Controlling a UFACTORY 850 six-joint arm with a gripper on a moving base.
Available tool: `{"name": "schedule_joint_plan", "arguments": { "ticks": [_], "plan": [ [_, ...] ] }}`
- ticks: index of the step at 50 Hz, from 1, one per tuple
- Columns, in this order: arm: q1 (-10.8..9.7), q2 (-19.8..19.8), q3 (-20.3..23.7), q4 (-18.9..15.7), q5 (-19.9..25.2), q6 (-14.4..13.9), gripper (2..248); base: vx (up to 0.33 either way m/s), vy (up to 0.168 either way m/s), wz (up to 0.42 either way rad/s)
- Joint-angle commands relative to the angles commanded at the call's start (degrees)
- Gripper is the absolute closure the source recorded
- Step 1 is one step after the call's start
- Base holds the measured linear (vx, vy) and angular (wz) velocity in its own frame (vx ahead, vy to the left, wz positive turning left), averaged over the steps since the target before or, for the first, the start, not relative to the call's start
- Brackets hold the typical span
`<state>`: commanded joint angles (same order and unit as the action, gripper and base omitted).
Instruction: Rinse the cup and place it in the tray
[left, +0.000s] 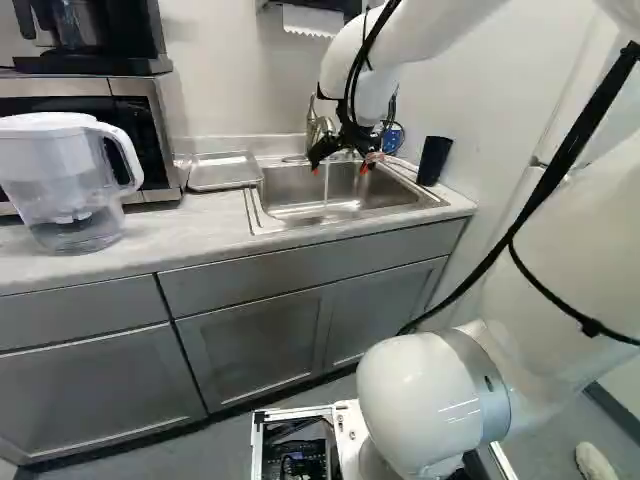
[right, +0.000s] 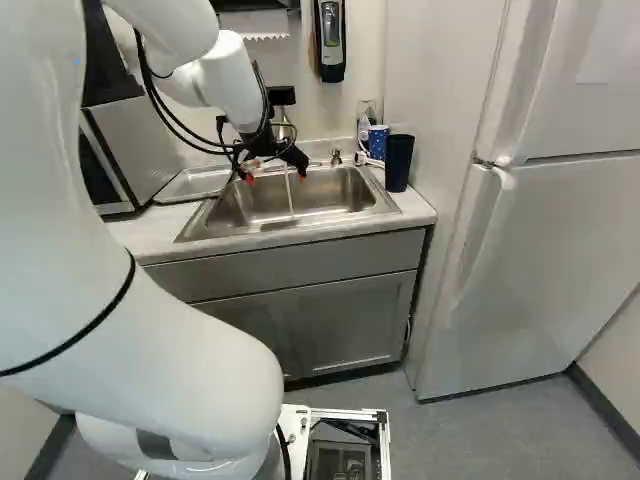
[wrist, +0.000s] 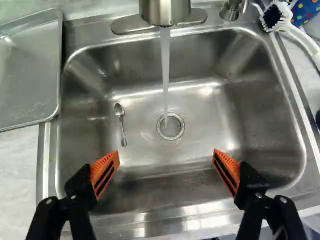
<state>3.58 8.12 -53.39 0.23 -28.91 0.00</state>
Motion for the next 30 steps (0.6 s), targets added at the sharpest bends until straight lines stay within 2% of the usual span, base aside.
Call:
{"name": "schedule_joint_plan", "arguments": {
  "ticks": [16, 30],
  "plan": [
    [-1.8, 1.6, 1.4, 0.5, 0.9, 0.0, 3, 0.0, 0.0, 0.0],
    [-3.5, 1.6, 1.5, 2.0, 4.5, 0.0, 3, 0.0, 0.0, 0.0]
  ]
}}
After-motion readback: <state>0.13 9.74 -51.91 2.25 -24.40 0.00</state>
